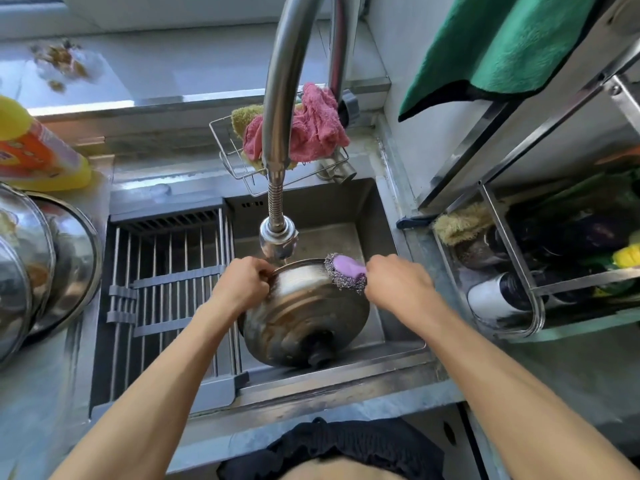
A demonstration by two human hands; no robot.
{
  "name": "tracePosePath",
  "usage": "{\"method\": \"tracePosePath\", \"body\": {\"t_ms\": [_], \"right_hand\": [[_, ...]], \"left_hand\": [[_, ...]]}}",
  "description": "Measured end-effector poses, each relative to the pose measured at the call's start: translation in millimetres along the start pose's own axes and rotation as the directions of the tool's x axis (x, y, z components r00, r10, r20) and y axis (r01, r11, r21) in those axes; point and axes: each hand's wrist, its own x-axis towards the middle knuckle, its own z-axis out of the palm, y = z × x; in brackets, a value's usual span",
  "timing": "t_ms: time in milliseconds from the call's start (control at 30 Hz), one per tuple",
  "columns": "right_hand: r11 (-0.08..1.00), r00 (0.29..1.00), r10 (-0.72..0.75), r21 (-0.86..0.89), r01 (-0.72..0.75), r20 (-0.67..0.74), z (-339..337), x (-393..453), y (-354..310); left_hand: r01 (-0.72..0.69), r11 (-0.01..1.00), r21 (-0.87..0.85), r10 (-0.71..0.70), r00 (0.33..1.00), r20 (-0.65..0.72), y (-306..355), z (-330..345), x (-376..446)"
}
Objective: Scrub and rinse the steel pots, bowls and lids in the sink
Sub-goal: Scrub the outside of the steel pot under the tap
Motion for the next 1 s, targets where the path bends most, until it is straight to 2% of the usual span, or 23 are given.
{"method": "tracePosePath", "body": {"t_ms": [133,167,333,433,500,633,667,800,933,1000], "right_hand": [[0.982,0.982,-0.18,0.051,0.182,-0.056,0,-8,-37],[0.982,0.982,-0.18,0.046,0.183,-0.052,-2,-7,-38],[0.999,1.0,-0.022,-0.043,0.022,0.002,-7,-1,-1],[0.99,0.989,-0.143,0.004,0.144,-0.045,-4,-7,-29],[0.985,0.985,-0.172,0.017,0.173,-0.033,-3,-7,-37],[0.998,1.0,-0.007,-0.065,0.008,0.016,-7,-1,-2],[0.997,1.0,-0.004,-0.077,0.005,0.017,-7,-3,-3],[0.988,0.988,-0.152,0.022,0.153,-0.016,-4,-7,-37],[1.0,0.999,-0.002,-0.027,0.003,0.034,-7,4,0],[0.999,0.999,0.01,-0.044,-0.008,0.033,-5,2,3]], "left_hand": [[-0.057,0.998,-0.03,0.057,0.998,-0.014,19,6,-1],[-0.05,0.998,-0.047,0.05,0.999,-0.017,18,5,-2],[0.009,0.996,0.088,-0.015,0.998,0.067,-7,-9,-8],[-0.051,0.998,0.029,0.049,0.995,0.082,12,-4,3],[-0.051,0.998,0.022,0.049,0.995,0.084,14,-3,6],[-0.019,0.987,0.16,0.005,0.996,0.087,2,-12,-5],[-0.015,0.984,0.177,0.0,0.997,0.081,6,-13,-5],[-0.02,0.999,0.041,0.017,0.998,0.066,18,3,12],[-0.007,0.996,0.086,0.0,0.997,0.078,2,-9,-2],[-0.006,0.994,0.112,-0.003,0.996,0.085,5,-10,-2]]}}
